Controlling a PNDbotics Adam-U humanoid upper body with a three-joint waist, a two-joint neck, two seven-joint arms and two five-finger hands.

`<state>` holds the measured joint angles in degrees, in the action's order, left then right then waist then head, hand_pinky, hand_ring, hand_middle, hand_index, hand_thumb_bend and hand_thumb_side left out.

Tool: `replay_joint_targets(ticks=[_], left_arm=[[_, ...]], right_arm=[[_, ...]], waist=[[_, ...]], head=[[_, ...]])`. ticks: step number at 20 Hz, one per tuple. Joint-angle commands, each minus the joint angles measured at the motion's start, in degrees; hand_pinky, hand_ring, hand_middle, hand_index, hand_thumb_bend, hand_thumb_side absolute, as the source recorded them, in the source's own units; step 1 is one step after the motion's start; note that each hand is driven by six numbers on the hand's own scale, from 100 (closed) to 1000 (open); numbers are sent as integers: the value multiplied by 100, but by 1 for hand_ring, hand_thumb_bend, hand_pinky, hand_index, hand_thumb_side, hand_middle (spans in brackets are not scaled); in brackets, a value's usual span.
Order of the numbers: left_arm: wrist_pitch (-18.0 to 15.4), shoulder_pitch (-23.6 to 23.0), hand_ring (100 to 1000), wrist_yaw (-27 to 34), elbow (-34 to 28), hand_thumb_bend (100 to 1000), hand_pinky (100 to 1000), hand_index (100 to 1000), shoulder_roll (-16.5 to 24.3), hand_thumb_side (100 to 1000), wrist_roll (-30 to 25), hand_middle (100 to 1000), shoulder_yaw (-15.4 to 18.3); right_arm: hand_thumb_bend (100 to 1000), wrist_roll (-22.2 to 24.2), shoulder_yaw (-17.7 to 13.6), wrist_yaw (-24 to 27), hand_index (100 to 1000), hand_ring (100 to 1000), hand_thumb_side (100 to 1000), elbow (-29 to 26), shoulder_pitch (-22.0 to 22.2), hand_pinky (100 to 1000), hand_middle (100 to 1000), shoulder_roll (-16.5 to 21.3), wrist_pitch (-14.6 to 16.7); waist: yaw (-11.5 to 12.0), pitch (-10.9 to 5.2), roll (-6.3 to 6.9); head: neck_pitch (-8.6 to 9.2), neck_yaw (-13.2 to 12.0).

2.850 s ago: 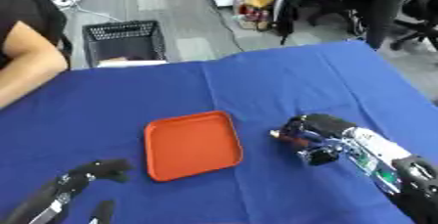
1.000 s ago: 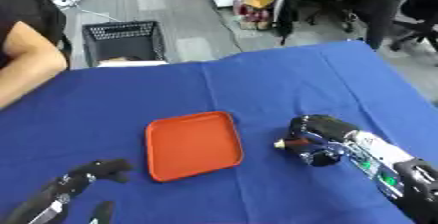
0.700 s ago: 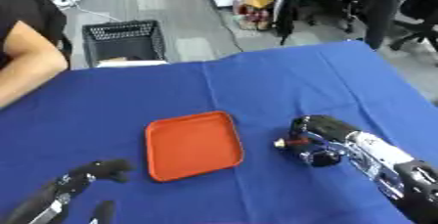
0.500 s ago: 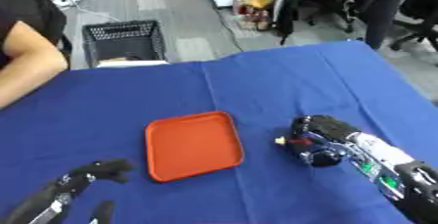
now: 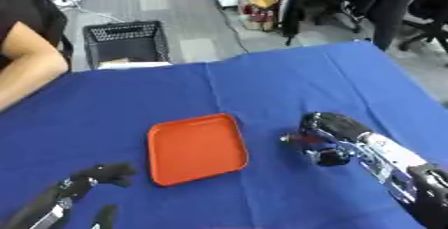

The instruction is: Pick up objects on the table and place them in the box.

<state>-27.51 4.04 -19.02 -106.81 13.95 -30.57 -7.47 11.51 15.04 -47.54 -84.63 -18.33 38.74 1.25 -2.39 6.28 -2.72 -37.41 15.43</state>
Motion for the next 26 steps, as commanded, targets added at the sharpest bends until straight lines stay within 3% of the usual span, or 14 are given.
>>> replay_joint_targets(ticks=[1,13,26], left_arm=[[-15,20,761,0,-57,100,898,1000,8,715,0,850,6],[-23,7,760,6,-52,100,898,1000,12,714,-16,851,-7],[-21,29,764,35,-46,100,900,1000,-14,713,-29,852,-25]], right_arm=[[100,-46,-141,68,519,718,100,-291,-107,630,682,243,-62],[100,137,12,172,514,718,100,-716,-634,631,682,166,19],[100,444,462,39,513,718,100,-463,-1630,632,684,-456,345]], waist=[[-11,-49,5],[1,-67,0],[91,-51,-1]], head=[[60,7],[45,37],[48,112]])
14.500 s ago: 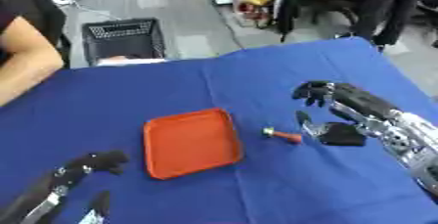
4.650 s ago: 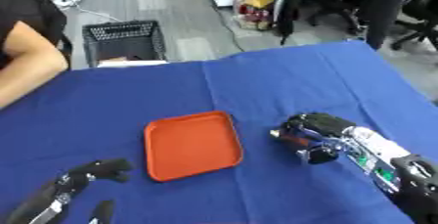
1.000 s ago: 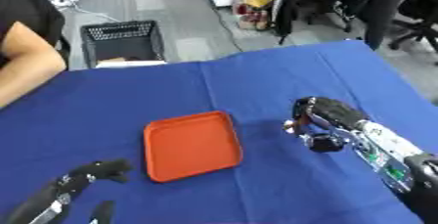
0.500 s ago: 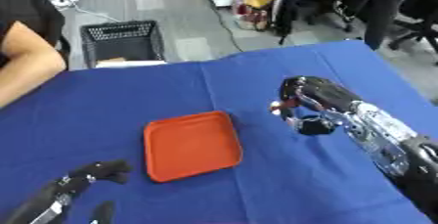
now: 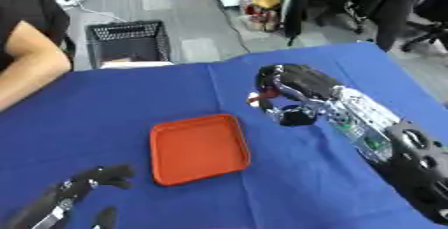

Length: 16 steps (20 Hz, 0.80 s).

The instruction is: Pick up objects on the table and place them in the box.

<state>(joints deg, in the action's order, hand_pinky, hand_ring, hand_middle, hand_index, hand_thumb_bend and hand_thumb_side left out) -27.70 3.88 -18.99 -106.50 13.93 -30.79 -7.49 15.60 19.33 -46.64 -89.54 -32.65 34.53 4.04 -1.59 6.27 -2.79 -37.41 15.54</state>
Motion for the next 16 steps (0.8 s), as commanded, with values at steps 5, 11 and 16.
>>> replay_joint_targets(ticks=[5,11,16], left_arm=[[8,55,761,43,-71,100,900,1000,-28,714,9,842,-25],[19,70,772,52,-77,100,902,1000,-30,707,59,847,-34],[33,77,774,63,-75,100,902,1000,-33,704,90,846,-33]], right_arm=[[100,99,202,-124,518,714,100,275,-427,629,682,-350,200],[100,303,401,-302,695,757,162,692,-449,666,748,-609,489],[100,779,498,-467,920,795,388,988,-383,702,799,-763,890]], waist=[[51,-30,5],[83,-17,7],[84,-19,7]], head=[[55,145],[66,174],[77,183]])
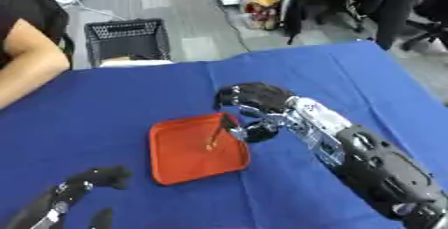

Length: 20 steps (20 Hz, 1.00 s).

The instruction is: Pick up objects on the table and place them in the box.

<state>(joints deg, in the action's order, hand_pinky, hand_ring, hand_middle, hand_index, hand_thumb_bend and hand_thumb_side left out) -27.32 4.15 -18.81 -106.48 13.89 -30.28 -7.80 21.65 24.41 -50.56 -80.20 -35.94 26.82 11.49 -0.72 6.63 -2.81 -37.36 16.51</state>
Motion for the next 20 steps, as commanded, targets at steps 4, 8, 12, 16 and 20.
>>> replay_joint_targets(ticks=[4,8,12,16,20], left_arm=[[-11,46,773,39,-76,100,902,1000,-26,704,28,846,-6],[-17,43,772,38,-78,100,902,1000,-25,705,16,847,-8],[-24,39,771,34,-79,100,902,1000,-25,705,1,847,-8],[-32,37,770,30,-79,100,902,1000,-26,705,-15,847,-10],[-30,34,771,49,-82,100,901,1000,-25,702,-13,847,-7]], right_arm=[[100,279,-20,-136,954,799,431,156,-22,706,804,-25,230],[100,263,-43,-151,961,798,429,184,-9,706,803,-16,219],[100,239,-49,-149,965,797,424,198,8,705,802,-14,193],[100,179,-66,-111,967,792,409,187,24,702,796,-17,174],[100,-4,-174,-17,965,781,336,59,7,694,788,16,115]], waist=[[-13,-62,12],[-21,-62,17],[-23,-59,21],[-25,-60,23],[-34,-71,23]], head=[[78,90],[84,89],[85,88],[85,89],[88,87]])
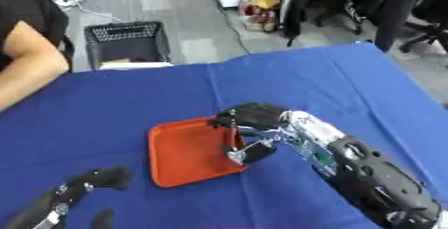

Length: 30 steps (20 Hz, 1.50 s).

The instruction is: Pick up objects on the table and place them in the box.

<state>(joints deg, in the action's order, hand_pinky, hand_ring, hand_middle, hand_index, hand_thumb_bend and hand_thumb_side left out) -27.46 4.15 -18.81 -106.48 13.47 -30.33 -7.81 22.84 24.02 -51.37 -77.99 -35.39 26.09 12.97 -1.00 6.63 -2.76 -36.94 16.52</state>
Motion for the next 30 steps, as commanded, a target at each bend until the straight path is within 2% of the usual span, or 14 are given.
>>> replay_joint_targets(ticks=[1,2,5,9,13,16,17,18,21,22,23,24,27,30], left_arm=[[-13,32,772,55,-83,100,901,1000,18,701,-4,847,-4],[-9,31,773,62,-83,100,902,1000,19,701,4,848,-1],[3,26,777,79,-84,100,902,1000,21,697,35,848,6],[24,23,786,101,-90,100,904,1000,26,695,95,853,24],[50,21,803,104,-92,100,909,1000,28,690,172,861,37],[66,22,805,92,-95,100,909,1000,29,689,213,862,45],[69,22,804,86,-95,100,909,1000,29,689,219,862,47],[70,22,803,78,-94,100,908,1000,29,689,221,862,49],[72,20,802,58,-90,100,908,1000,30,689,222,861,56],[72,20,801,53,-89,100,908,1000,31,689,221,861,58],[73,20,801,49,-87,100,907,1000,31,689,221,860,61],[72,19,801,44,-84,100,908,1000,32,690,220,860,64],[69,19,799,29,-78,100,907,1000,34,691,213,859,72],[68,15,798,11,-73,100,906,1000,36,692,212,859,84]], right_arm=[[100,-225,-181,90,965,768,297,-226,-56,685,782,104,-63],[100,-403,-235,140,963,752,253,-310,-59,667,776,119,-103],[100,-1232,-359,337,971,739,204,-527,-46,642,776,149,-311],[100,-2417,-423,708,986,734,220,-637,-3,625,782,157,-694],[100,-3064,-435,965,993,735,206,-743,36,622,790,200,-836],[100,-3199,-466,1027,992,736,202,-930,100,623,789,267,-853],[100,-3216,-488,1036,991,737,238,-1028,139,626,790,304,-857],[100,-3226,-525,1043,991,737,194,-1162,201,628,789,361,-865],[100,-3197,-676,1089,988,743,187,-1660,457,637,792,632,-955],[100,-3177,-741,1136,987,744,186,-1848,567,639,792,747,-997],[100,-3154,-818,1192,985,746,245,-2049,695,644,794,872,-1044],[100,-3124,-903,1256,984,749,186,-2264,837,651,796,999,-1092],[100,-3013,-1181,1426,983,755,188,-2911,1304,667,799,1351,-1171],[100,-2887,-1473,1615,985,769,181,-3512,1788,689,813,1587,-1028]], waist=[[-10,-74,19],[-15,-77,19],[-27,-83,18],[-33,-89,24],[-41,-92,23],[-44,-90,25],[-47,-88,25],[-51,-85,25],[-67,-81,17],[-73,-80,14],[-81,-78,13],[-88,-77,12],[-115,-71,16],[-146,-69,19]], head=[[47,83],[47,81],[50,74],[51,72],[53,67],[62,60],[62,49],[64,39],[69,10],[74,0],[79,-15],[82,-29],[94,-71],[109,-123]])
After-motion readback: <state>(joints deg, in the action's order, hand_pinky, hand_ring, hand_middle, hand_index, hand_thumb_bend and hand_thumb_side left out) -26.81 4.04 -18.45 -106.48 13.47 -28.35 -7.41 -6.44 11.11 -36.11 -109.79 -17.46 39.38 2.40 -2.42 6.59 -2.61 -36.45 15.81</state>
